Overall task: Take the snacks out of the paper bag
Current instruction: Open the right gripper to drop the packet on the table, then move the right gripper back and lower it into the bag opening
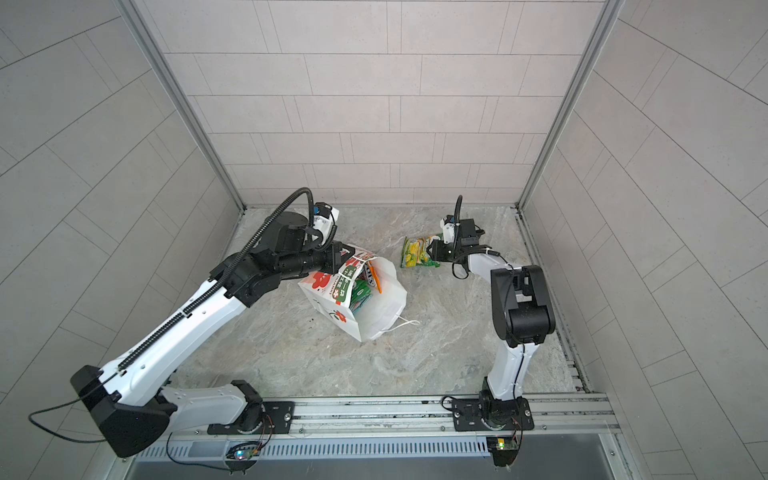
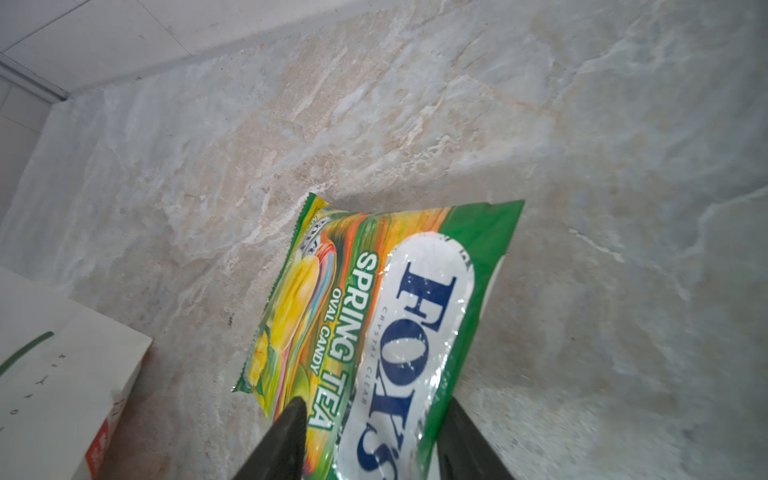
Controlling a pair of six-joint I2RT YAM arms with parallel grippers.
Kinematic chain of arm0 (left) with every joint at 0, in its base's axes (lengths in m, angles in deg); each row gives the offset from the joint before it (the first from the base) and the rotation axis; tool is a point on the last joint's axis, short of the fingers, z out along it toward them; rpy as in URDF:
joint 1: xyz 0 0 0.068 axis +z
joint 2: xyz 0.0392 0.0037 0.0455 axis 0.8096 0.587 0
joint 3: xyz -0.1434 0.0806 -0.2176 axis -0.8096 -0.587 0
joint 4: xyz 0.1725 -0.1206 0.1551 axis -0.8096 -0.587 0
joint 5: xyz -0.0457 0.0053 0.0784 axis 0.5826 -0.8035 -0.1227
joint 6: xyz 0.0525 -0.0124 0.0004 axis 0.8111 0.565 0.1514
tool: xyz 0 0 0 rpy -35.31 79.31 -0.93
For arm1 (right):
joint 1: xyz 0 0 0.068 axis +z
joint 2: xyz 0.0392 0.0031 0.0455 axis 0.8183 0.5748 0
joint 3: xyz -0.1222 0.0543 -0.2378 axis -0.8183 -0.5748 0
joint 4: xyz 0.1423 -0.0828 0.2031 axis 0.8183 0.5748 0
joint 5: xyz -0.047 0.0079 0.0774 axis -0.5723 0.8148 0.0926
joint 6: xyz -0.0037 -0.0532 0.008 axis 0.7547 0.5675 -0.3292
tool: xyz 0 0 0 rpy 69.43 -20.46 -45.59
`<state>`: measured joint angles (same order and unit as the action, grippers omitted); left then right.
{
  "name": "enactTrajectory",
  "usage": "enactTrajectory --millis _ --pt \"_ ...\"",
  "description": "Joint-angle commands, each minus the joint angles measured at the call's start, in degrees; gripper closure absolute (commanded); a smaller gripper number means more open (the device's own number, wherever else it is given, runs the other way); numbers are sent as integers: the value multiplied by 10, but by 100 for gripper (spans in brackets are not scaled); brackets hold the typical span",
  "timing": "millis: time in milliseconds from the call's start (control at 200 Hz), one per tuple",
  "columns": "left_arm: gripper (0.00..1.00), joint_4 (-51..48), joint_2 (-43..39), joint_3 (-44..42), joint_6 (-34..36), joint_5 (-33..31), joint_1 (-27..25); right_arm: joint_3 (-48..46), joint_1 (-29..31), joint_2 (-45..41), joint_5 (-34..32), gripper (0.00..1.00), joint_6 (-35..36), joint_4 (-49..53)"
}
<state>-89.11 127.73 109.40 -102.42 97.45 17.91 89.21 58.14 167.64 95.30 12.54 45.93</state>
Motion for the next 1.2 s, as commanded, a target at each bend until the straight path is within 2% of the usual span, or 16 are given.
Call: enactTrajectory --millis 0,175,400,500,600,715,916,1196 --pt "100 2 -15 1 11 1 -2 -31 -1 -75 -58 43 6 -9" --pt "100 2 -15 4 12 4 -2 -106 -1 -176 -41 42 1 -51" --pt "100 13 -17 2 9 13 -2 -202 16 -333 65 42 -36 -117" --pt "100 16 -15 3 8 15 -2 -225 40 -400 102 43 -38 -116" --pt "100 17 -14 5 8 17 -2 -242 77 -461 107 43 -30 -97" --pt "100 17 -19 4 8 16 -2 -253 121 -514 83 43 -16 -56" --pt "100 20 -23 0 6 14 -2 -262 202 -551 87 44 22 -10" --pt "100 22 -25 0 4 16 -2 -270 303 -495 66 49 50 -9"
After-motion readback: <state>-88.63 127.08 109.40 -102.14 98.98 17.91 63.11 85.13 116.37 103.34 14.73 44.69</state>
